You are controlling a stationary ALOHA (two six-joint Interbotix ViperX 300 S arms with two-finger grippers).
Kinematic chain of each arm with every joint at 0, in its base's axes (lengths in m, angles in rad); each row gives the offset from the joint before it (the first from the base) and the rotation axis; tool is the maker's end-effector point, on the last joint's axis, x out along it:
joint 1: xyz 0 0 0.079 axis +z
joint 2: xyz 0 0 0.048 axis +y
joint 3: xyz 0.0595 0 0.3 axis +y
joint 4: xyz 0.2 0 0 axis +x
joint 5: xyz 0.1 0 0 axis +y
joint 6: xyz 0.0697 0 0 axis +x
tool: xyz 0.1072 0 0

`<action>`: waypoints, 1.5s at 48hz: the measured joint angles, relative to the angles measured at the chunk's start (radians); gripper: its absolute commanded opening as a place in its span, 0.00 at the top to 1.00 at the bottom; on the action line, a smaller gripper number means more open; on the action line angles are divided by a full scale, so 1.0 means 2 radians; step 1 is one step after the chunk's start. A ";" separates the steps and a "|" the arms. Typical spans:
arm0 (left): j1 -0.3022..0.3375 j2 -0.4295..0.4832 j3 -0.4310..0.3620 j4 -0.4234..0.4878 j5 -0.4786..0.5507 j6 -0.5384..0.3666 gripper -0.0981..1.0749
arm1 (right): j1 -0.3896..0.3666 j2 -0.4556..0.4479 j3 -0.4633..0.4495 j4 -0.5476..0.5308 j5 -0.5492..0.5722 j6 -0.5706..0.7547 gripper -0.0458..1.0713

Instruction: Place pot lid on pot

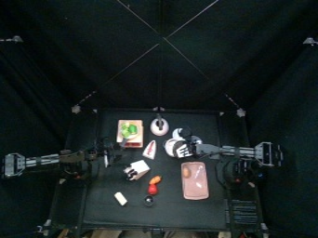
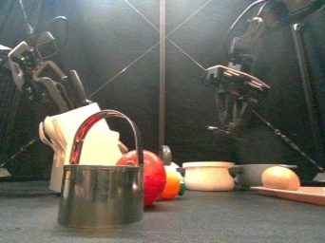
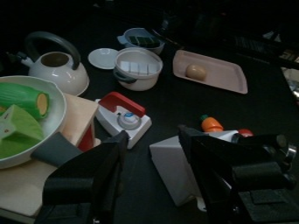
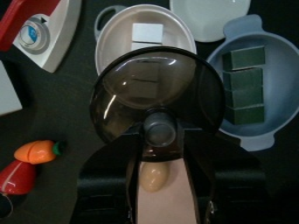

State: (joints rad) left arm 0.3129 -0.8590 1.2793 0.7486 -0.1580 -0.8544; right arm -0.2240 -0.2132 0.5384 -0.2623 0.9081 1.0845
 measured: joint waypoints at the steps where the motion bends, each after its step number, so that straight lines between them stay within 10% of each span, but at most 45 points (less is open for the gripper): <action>1: 0.000 0.000 -0.001 0.000 0.000 0.000 0.18 | -0.002 0.005 -0.006 0.003 0.001 -0.008 0.41; 32: -0.001 -0.003 0.006 0.001 0.005 0.000 0.18 | -0.094 0.144 -0.144 0.104 0.049 -0.269 0.41; 72: -0.008 -0.033 0.010 0.005 0.008 0.000 0.18 | -0.103 0.199 -0.185 0.129 0.112 -0.310 0.41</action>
State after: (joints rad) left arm 0.2976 -0.9250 1.2993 0.7593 -0.1427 -0.8544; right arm -0.4295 0.1856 0.1687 -0.0046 1.1321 0.4648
